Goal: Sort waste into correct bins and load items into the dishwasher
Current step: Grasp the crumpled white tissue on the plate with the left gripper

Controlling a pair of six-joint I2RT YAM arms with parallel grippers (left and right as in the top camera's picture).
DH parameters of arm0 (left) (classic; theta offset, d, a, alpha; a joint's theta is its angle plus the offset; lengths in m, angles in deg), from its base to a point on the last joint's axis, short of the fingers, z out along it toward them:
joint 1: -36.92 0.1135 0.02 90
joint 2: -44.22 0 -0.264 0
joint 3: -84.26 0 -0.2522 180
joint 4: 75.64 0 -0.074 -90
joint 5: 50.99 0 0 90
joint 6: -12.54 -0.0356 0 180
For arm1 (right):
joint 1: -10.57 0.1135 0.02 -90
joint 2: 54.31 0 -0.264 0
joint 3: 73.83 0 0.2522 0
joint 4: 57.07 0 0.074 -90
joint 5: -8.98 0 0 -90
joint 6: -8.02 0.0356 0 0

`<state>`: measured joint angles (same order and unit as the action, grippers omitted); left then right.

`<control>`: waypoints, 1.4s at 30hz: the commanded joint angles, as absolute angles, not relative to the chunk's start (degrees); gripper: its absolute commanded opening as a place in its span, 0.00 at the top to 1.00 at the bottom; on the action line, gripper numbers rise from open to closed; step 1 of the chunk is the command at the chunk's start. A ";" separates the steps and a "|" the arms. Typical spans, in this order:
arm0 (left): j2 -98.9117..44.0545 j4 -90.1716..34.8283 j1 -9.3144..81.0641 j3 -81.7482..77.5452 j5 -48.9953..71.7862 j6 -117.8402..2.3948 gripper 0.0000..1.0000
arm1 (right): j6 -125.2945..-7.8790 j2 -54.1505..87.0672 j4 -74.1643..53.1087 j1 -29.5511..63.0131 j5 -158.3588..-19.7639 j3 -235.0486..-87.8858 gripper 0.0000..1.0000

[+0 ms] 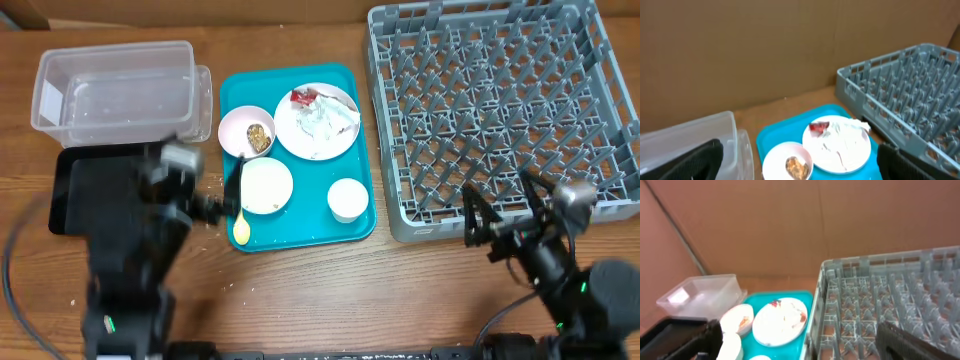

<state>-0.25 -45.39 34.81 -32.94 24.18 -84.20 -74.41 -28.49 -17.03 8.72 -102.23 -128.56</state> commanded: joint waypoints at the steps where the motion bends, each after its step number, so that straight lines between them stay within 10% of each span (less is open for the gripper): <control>1: -14.06 -38.13 35.21 -17.25 22.00 -88.22 0.00 | -76.53 -21.04 -12.18 8.57 -103.00 -137.46 0.00; 13: -65.36 -4.08 26.75 38.05 19.46 -90.54 0.00 | -76.42 0.12 7.71 8.57 -103.04 -154.18 0.00; 42: -95.24 -7.55 17.29 38.40 32.57 -68.40 0.16 | -76.25 6.68 13.64 8.57 -103.15 -154.16 0.00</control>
<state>-93.88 -7.66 17.77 36.96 31.37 -69.73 -76.03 6.90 13.74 8.72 -102.69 -152.52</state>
